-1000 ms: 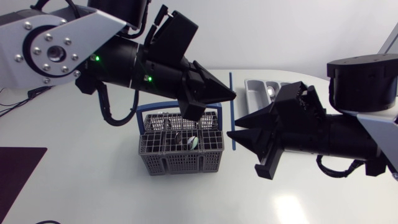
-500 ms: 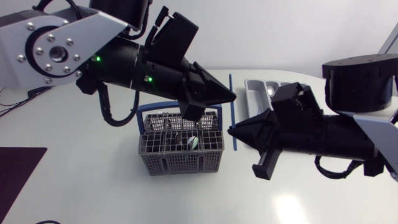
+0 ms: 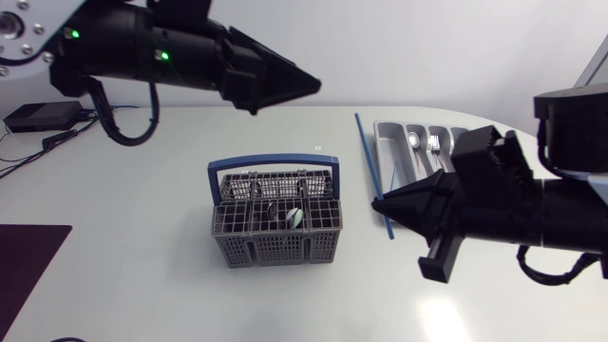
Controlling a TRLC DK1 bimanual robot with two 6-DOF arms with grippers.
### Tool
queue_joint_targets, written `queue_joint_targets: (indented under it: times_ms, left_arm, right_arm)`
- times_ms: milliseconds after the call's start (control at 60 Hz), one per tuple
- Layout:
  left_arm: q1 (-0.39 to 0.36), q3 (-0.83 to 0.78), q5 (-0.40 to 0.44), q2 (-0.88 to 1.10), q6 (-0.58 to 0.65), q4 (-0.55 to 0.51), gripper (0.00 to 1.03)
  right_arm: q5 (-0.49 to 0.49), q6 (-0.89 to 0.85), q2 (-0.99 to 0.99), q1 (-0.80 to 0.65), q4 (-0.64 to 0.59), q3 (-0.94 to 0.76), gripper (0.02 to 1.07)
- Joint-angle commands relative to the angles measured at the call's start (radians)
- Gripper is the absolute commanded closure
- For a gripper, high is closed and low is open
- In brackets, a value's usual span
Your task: Unload the cutlery basket into the drawer organizer.
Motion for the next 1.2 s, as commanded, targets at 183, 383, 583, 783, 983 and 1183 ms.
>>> queue_joint_targets:
  times_ms: [183, 383, 583, 783, 983, 1183]
  left_arm:
    - [0.083, 0.0, -0.048, -0.076, 0.078, -0.078, 0.05]
    - [0.051, -0.112, -0.155, -0.111, 0.2, -0.156, 0.05]
    - [-0.027, -0.218, -0.31, -0.151, 0.226, -0.185, 0.05]
    - [-0.098, -0.298, -0.404, -0.174, 0.217, -0.185, 0.05]
    - [-0.102, -0.336, -0.427, -0.176, 0.209, -0.183, 0.05]
    - [-0.122, -0.362, -0.456, -0.176, 0.2, -0.183, 0.05]
  right_arm:
    - [-0.061, -0.026, 0.008, -0.204, -0.04, -0.009, 1.01]
    - [-0.071, 0.018, 0.24, -0.368, 0.02, 0.043, 1.01]
    - [0.04, 0.122, 0.524, -0.397, 0.074, 0.158, 1.02]
    - [0.158, 0.227, 0.752, -0.378, 0.103, 0.292, 1.02]
    - [0.244, 0.305, 0.93, -0.375, 0.065, 0.428, 1.01]
    - [0.299, 0.343, 1.067, -0.374, 0.011, 0.553, 1.01]
